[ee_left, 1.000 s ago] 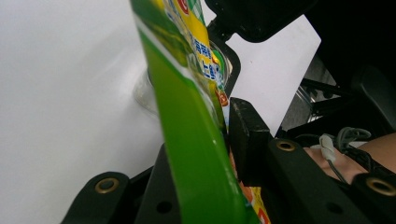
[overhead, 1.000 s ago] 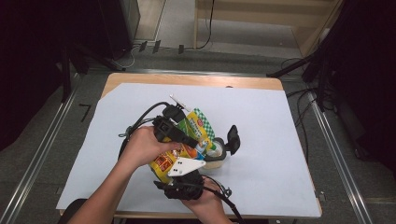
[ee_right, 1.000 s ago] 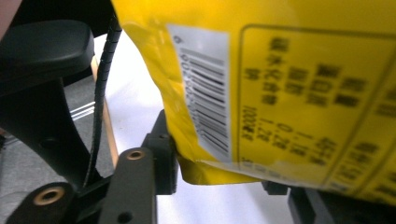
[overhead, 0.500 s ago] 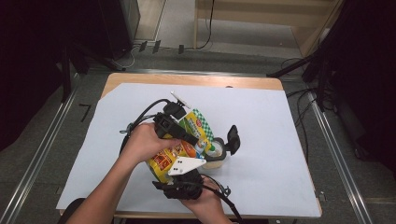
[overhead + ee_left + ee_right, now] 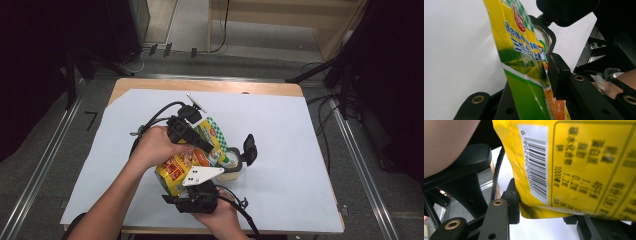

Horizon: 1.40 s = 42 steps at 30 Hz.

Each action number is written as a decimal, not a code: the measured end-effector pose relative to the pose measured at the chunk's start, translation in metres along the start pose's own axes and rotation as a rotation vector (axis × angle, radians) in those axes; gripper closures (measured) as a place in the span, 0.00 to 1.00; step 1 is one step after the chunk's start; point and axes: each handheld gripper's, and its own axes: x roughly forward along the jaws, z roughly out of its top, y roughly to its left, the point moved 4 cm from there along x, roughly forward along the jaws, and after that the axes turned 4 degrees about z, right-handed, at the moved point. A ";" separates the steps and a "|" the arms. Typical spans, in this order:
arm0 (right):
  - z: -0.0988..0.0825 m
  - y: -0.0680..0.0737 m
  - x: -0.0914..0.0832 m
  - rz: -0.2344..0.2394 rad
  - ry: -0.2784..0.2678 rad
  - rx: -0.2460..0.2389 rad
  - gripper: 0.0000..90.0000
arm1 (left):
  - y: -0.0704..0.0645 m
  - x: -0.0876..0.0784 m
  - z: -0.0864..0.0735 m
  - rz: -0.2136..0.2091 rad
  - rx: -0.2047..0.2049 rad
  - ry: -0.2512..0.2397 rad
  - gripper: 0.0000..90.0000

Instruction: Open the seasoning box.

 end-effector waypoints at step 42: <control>0.007 -0.008 -0.012 -0.049 -0.052 0.024 0.66 | -0.010 -0.003 0.004 0.034 -0.025 -0.016 0.80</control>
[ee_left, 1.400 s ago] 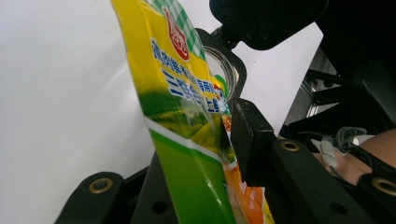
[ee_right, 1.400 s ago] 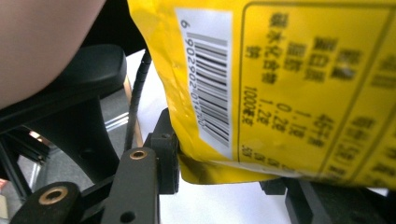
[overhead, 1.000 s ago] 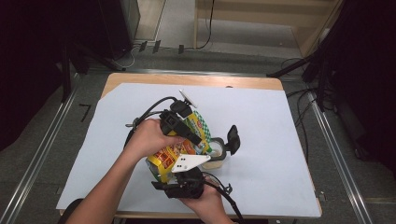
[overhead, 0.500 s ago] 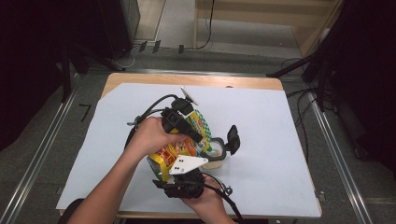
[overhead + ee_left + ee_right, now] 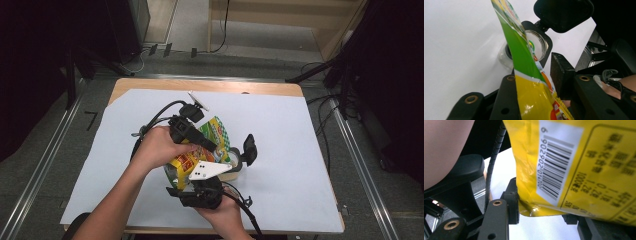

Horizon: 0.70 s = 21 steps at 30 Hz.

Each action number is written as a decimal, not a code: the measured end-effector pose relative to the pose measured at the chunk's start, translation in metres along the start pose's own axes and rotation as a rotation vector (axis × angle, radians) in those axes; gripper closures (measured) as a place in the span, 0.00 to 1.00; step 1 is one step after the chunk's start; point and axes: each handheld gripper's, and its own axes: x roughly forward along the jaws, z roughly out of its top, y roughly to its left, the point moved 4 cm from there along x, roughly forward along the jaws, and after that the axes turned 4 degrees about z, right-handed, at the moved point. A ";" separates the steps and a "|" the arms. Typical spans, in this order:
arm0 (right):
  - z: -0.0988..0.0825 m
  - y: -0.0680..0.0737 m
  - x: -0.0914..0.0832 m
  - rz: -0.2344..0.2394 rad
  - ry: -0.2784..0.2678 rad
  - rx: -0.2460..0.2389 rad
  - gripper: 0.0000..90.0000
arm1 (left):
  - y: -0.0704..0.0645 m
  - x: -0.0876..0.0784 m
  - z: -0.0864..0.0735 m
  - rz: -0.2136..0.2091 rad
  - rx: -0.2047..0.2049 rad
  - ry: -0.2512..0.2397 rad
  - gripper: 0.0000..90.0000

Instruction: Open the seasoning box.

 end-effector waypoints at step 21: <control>0.003 0.007 0.005 -0.012 0.035 -0.062 0.68 | -0.010 -0.003 0.001 0.008 0.006 -0.021 0.84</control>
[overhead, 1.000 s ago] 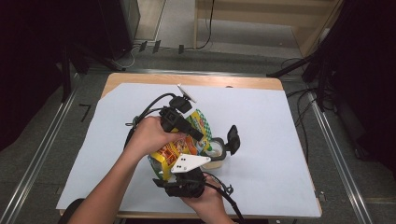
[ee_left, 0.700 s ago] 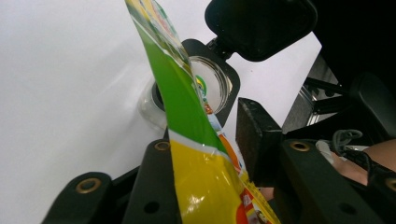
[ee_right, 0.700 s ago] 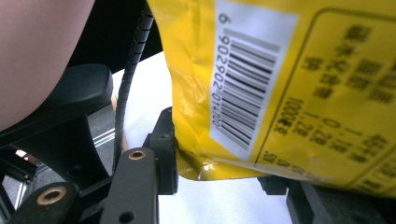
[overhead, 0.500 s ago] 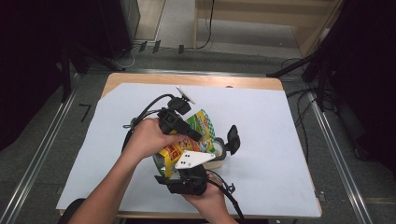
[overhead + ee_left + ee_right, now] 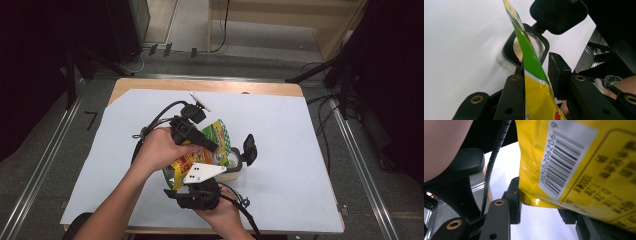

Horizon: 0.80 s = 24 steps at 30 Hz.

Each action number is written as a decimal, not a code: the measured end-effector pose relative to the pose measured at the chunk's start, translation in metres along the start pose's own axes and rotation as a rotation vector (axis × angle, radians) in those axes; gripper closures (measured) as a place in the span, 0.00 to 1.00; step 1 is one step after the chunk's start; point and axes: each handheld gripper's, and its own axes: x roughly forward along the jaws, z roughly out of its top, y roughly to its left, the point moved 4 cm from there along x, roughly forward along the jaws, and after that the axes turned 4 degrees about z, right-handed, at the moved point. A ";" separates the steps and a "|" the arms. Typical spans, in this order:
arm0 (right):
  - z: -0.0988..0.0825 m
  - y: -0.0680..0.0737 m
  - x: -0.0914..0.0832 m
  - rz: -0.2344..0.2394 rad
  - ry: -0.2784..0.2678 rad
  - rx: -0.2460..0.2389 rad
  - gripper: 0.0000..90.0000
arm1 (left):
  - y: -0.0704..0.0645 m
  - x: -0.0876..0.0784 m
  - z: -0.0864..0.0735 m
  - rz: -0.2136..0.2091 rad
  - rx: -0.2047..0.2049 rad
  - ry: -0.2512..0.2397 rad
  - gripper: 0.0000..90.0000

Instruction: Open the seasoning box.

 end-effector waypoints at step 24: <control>0.008 -0.003 0.004 -0.001 0.001 -0.017 0.70 | 0.000 -0.009 0.006 0.007 0.010 -0.027 0.81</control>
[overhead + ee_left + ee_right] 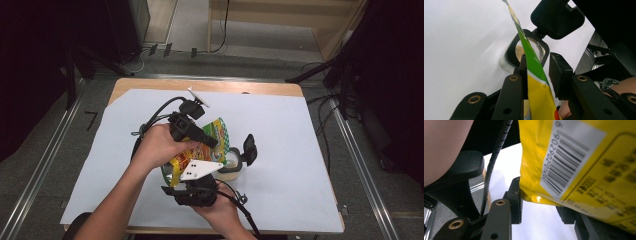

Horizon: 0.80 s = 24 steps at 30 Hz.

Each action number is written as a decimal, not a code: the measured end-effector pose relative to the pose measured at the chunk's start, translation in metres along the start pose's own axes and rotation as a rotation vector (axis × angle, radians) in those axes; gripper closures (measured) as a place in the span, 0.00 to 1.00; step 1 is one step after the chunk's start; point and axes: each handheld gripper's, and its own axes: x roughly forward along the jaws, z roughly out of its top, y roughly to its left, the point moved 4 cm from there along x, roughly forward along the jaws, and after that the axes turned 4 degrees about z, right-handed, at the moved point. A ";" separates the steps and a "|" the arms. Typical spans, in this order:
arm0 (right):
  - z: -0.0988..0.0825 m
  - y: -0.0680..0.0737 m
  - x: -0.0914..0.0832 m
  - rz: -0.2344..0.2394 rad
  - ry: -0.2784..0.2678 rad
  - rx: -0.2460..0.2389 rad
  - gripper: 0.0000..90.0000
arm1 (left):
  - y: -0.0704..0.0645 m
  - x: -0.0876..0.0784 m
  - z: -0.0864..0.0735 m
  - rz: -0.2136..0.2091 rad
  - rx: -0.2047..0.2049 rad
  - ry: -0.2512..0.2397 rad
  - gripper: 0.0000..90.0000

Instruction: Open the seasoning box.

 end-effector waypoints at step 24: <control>0.004 -0.006 0.002 -0.011 -0.021 -0.007 0.71 | 0.000 -0.005 0.000 0.011 0.004 -0.033 0.82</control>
